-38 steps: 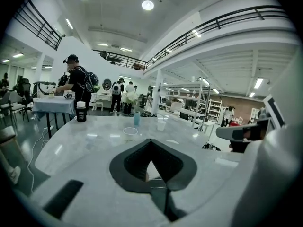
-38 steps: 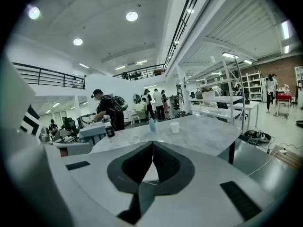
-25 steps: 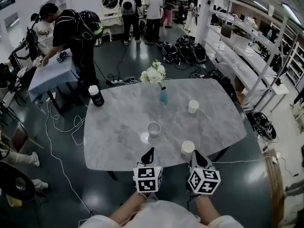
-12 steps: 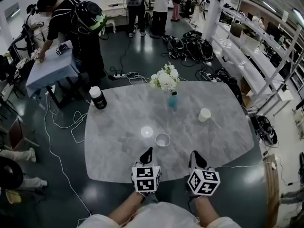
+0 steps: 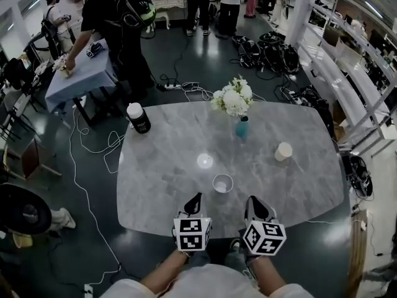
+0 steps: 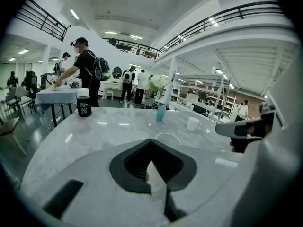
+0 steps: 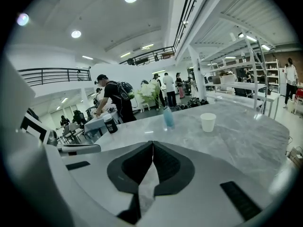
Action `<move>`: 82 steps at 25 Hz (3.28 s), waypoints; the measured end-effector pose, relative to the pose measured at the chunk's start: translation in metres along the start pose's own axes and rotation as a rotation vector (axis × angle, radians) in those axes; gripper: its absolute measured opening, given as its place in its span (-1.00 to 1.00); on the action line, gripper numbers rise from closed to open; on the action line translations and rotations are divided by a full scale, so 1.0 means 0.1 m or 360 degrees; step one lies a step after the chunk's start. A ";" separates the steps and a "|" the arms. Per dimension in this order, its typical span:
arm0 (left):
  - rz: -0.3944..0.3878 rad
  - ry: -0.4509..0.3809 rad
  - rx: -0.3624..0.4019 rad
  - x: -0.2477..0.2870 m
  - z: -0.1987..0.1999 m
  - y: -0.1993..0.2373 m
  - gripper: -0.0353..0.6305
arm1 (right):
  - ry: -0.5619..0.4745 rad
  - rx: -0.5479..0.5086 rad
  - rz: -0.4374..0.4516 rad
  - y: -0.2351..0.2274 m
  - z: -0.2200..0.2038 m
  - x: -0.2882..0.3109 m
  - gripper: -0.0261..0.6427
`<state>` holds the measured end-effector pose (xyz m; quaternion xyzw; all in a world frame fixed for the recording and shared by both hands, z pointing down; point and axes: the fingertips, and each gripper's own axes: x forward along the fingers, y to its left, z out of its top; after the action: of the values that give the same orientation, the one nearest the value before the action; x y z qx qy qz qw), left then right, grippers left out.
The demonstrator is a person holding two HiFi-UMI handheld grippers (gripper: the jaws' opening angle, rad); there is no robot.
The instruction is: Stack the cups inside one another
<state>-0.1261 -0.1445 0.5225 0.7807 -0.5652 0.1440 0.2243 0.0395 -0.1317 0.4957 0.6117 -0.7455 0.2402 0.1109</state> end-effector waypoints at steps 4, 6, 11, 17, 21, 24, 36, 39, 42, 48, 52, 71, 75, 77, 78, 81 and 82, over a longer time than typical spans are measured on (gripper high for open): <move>0.0027 0.0037 -0.0009 -0.03 -0.09 -0.01 -0.91 | 0.0057 -0.0005 0.0060 0.04 -0.08 0.10 -0.90; 0.0030 0.0053 -0.0003 -0.01 -0.12 0.00 -0.91 | 0.0072 -0.0014 0.0094 0.07 -0.11 0.15 -0.90; 0.0065 0.0086 -0.0026 0.05 -0.26 0.05 -0.91 | 0.0153 -0.0039 0.0198 0.18 -0.31 0.28 -0.89; 0.0093 0.0124 -0.0053 0.10 -0.41 0.11 -0.91 | 0.0216 -0.0050 0.0240 0.25 -0.48 0.43 -0.88; 0.0119 0.0138 -0.0069 0.14 -0.46 0.19 -0.91 | 0.0251 -0.0069 0.0272 0.33 -0.54 0.55 -0.75; 0.0136 0.0142 -0.0081 0.16 -0.50 0.24 -0.91 | 0.0273 -0.0093 0.0293 0.38 -0.60 0.63 -0.71; 0.0199 0.0227 -0.0122 0.18 -0.82 0.42 -0.91 | 0.0399 -0.0167 0.0271 0.41 -0.87 0.90 -0.36; 0.0217 0.0245 -0.0134 0.18 -0.89 0.49 -0.91 | 0.0408 -0.0199 0.0260 0.43 -0.90 0.98 -0.31; 0.0232 0.0252 -0.0145 0.23 -0.94 0.58 -0.91 | 0.0418 -0.0215 0.0259 0.44 -0.93 1.08 -0.29; 0.0230 0.0255 -0.0154 0.30 -0.97 0.65 -0.91 | 0.0404 -0.0254 0.0240 0.46 -0.96 1.23 -0.28; 0.0222 0.0267 -0.0154 0.34 -1.00 0.67 -0.91 | 0.0395 -0.0265 0.0233 0.47 -0.96 1.30 -0.28; 0.0205 0.0267 -0.0138 0.33 -0.98 0.62 -0.91 | 0.0344 -0.0256 0.0230 0.44 -0.91 1.23 -0.28; 0.0187 0.0250 -0.0128 0.33 -0.93 0.54 -0.91 | 0.0329 -0.0240 0.0240 0.45 -0.84 1.15 -0.28; 0.0181 0.0240 -0.0116 0.32 -0.89 0.50 -0.91 | 0.0325 -0.0231 0.0255 0.47 -0.81 1.09 -0.28; 0.0179 0.0235 -0.0108 0.31 -0.88 0.48 -0.91 | 0.0323 -0.0228 0.0264 0.48 -0.79 1.06 -0.28; 0.0165 0.0218 -0.0088 0.30 -0.81 0.38 -0.91 | 0.0314 -0.0226 0.0277 0.49 -0.72 0.96 -0.28; 0.0158 0.0209 -0.0083 0.29 -0.78 0.35 -0.91 | 0.0308 -0.0224 0.0276 0.49 -0.69 0.93 -0.28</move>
<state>-0.1480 -0.1377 0.6095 0.7346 -0.5908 0.1910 0.2738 -0.0374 -0.1707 0.5873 0.5097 -0.7964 0.2540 0.2037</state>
